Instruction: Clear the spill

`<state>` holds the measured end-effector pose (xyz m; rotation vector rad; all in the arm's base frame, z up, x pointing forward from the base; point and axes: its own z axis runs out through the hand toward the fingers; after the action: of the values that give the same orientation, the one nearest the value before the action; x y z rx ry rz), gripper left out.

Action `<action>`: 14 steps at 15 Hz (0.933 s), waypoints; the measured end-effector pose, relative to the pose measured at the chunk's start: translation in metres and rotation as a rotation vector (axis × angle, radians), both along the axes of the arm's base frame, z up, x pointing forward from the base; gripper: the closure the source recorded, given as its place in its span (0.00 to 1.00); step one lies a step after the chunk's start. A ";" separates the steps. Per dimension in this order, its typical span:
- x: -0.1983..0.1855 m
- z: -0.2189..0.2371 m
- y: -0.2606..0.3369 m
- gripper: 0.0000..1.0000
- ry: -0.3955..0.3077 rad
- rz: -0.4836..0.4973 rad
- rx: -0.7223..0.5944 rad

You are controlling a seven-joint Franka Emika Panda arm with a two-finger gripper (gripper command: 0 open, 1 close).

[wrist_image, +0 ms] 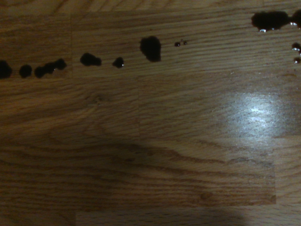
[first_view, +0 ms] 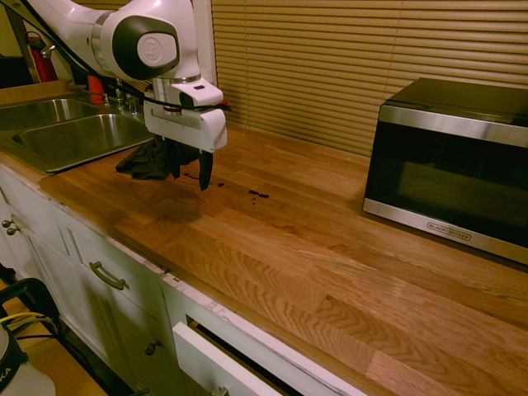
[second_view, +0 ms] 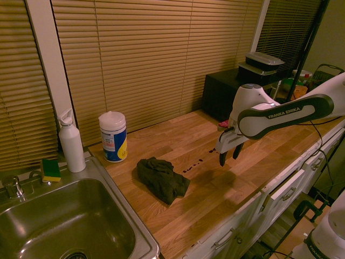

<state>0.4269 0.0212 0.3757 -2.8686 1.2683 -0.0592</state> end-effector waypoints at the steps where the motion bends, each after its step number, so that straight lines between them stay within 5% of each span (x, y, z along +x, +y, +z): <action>1: 0.000 -0.001 0.000 0.00 0.001 0.000 0.000; 14: 0.027 0.044 0.088 0.00 -0.102 0.106 -0.004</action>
<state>0.4540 0.1088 0.4193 -2.8891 1.0984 -0.2046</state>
